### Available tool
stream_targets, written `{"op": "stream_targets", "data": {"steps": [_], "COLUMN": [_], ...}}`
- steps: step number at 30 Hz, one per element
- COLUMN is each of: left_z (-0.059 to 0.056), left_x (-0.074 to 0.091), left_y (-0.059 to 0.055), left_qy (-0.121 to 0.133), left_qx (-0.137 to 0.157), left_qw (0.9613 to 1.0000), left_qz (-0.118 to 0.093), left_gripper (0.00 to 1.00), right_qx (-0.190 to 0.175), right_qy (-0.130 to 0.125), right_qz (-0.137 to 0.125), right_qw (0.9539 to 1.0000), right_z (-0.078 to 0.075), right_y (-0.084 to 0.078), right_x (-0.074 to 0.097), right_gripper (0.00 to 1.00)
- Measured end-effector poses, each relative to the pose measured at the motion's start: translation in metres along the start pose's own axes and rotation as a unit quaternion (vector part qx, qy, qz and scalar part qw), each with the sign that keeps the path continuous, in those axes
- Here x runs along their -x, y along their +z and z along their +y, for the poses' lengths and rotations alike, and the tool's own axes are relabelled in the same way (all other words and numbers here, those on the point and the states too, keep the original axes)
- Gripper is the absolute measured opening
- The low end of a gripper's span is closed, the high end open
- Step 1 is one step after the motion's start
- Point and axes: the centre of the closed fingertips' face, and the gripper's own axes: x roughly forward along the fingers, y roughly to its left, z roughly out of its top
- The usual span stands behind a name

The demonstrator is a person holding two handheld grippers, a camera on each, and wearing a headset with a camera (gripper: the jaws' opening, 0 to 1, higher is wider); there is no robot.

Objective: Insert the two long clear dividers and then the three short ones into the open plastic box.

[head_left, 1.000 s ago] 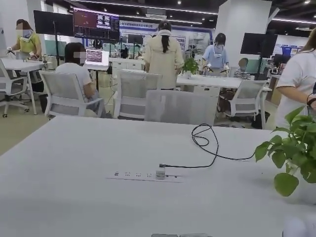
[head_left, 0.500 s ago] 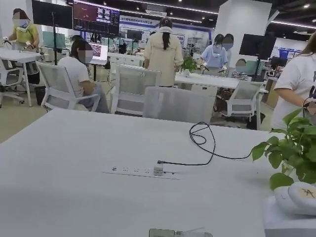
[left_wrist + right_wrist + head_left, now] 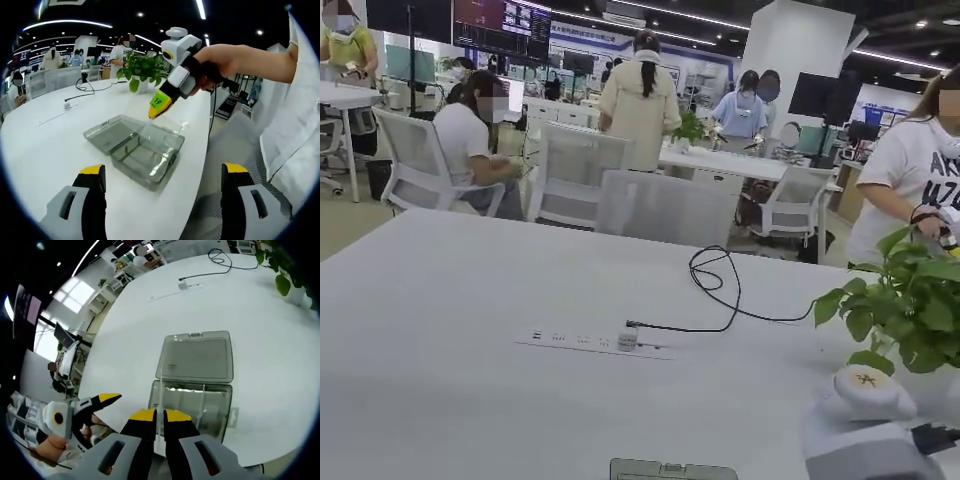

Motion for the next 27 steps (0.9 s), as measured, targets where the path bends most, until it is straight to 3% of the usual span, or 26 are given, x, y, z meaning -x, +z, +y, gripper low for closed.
{"op": "stream_targets", "data": {"steps": [13, 27], "left_z": [-0.002, -0.001], "left_x": [-0.001, 0.003], "left_y": [-0.004, -0.007], "left_qy": [-0.018, -0.015], "left_qx": [0.006, 0.022], "left_qw": [0.9997, 0.9992], "left_qz": [-0.017, -0.029], "left_gripper": [0.98, 0.96], "right_qx": [-0.015, -0.016], "right_qy": [-0.047, -0.062], "right_qz": [0.04, 0.061], "right_qw": [0.998, 0.9961], "right_z": [-0.015, -0.023], "right_y": [-0.014, -0.021], "right_x": [-0.018, -0.035], "right_gripper": [0.07, 0.07]}}
